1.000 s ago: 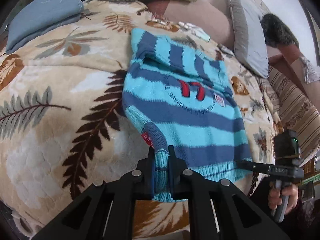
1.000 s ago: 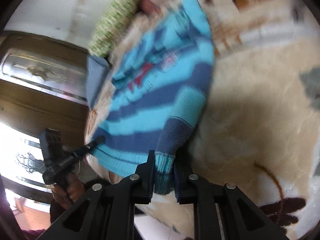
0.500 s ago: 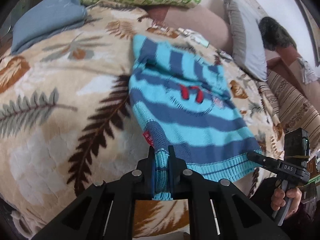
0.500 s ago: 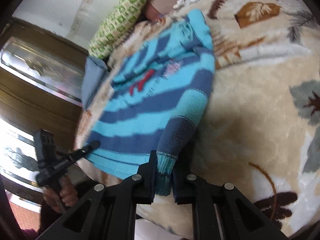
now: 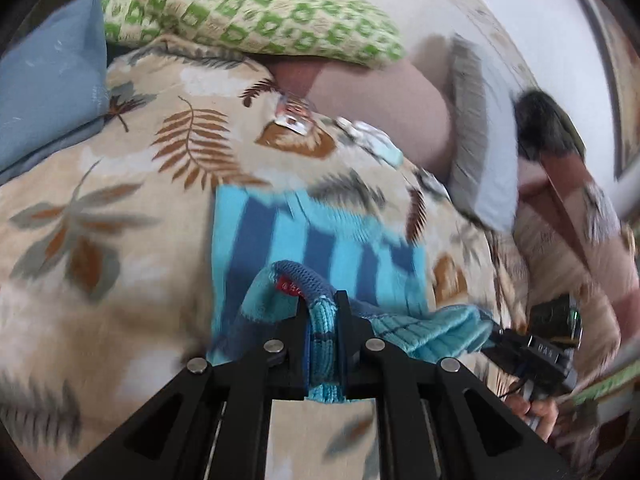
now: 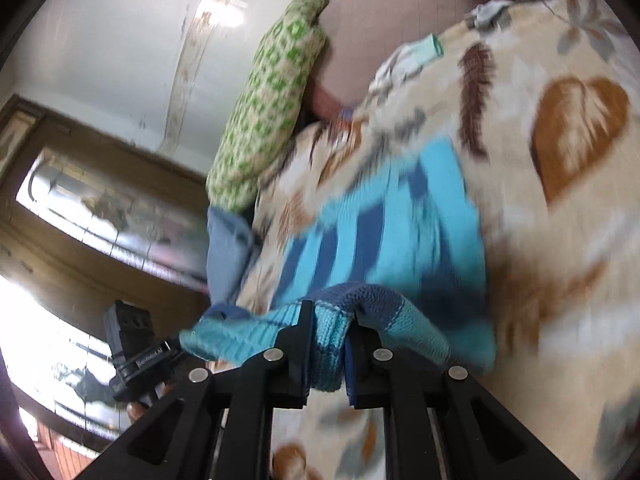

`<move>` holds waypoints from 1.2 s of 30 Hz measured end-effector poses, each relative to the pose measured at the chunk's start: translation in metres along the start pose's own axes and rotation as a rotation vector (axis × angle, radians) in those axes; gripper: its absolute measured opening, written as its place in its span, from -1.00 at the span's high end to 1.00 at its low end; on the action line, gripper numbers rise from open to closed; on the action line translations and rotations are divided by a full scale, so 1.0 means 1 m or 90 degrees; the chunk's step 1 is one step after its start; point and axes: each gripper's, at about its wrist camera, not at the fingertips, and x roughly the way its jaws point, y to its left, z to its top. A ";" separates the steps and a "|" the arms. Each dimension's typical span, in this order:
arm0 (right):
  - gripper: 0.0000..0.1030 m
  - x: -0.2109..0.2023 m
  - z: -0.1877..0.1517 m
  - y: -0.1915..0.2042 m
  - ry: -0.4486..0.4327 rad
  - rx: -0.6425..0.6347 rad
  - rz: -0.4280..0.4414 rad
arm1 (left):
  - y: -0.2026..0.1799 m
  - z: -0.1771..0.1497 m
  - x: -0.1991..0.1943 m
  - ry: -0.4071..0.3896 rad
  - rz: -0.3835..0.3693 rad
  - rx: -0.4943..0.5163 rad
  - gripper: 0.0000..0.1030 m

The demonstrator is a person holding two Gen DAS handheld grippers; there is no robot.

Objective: Fold small clothes
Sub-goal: 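Lift the hem with both grippers and fold it over toward the collar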

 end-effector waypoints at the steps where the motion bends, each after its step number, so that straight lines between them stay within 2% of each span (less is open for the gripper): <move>1: 0.75 0.008 0.014 -0.004 -0.010 0.006 -0.004 | 0.005 0.010 0.010 0.001 0.003 -0.012 0.81; 4: 0.75 0.041 0.057 -0.032 -0.019 0.057 -0.010 | 0.030 0.038 0.051 0.025 0.013 -0.070 0.79; 5: 0.68 0.049 0.064 -0.041 -0.020 0.077 -0.017 | 0.042 0.043 0.065 0.029 0.011 -0.103 0.79; 7: 0.68 0.063 0.077 -0.063 -0.031 0.117 -0.019 | 0.056 0.045 0.081 0.030 -0.001 -0.143 0.78; 10: 0.68 0.075 0.088 -0.083 -0.036 0.155 0.018 | 0.060 0.041 0.087 0.008 -0.004 -0.147 0.78; 15: 0.61 0.072 0.091 -0.089 -0.034 0.158 0.057 | 0.059 0.036 0.074 -0.034 -0.008 -0.157 0.78; 16: 0.47 0.066 0.092 -0.089 -0.041 0.166 0.065 | 0.060 0.037 0.070 -0.043 -0.010 -0.166 0.78; 17: 0.02 0.057 0.093 -0.087 -0.063 0.168 0.080 | 0.059 0.038 0.066 -0.052 -0.015 -0.170 0.77; 19: -0.56 0.034 0.095 -0.082 -0.116 0.171 0.101 | 0.057 0.040 0.056 -0.076 -0.018 -0.170 0.76; 21: -0.56 0.012 0.096 -0.074 -0.165 0.157 0.124 | 0.056 0.040 0.047 -0.100 -0.019 -0.173 0.66; 22: -0.56 0.007 0.098 -0.066 -0.161 0.138 0.117 | 0.054 0.039 0.043 -0.114 -0.027 -0.176 0.61; 23: -0.56 0.006 0.097 -0.056 -0.145 0.112 0.096 | 0.053 0.038 0.038 -0.127 -0.026 -0.178 0.41; 24: -0.56 0.008 0.095 -0.046 -0.129 0.085 0.074 | 0.051 0.036 0.031 -0.153 -0.015 -0.177 0.03; 26: -0.55 0.020 0.084 -0.023 -0.086 0.010 0.006 | 0.047 0.033 0.018 -0.210 0.007 -0.165 -0.47; 28: -0.55 0.038 0.069 -0.005 -0.044 -0.059 -0.053 | 0.045 0.031 0.007 -0.239 0.020 -0.153 -0.49; 31: -0.53 0.062 0.049 0.011 0.002 -0.139 -0.108 | 0.045 0.027 0.005 -0.229 0.016 -0.150 -0.50; 34: -0.53 0.080 0.034 0.024 0.014 -0.227 -0.167 | 0.039 0.019 0.024 -0.173 0.019 -0.126 -0.50; 36: -0.53 0.096 0.027 0.026 0.027 -0.275 -0.209 | 0.032 0.011 0.043 -0.123 0.055 -0.103 -0.49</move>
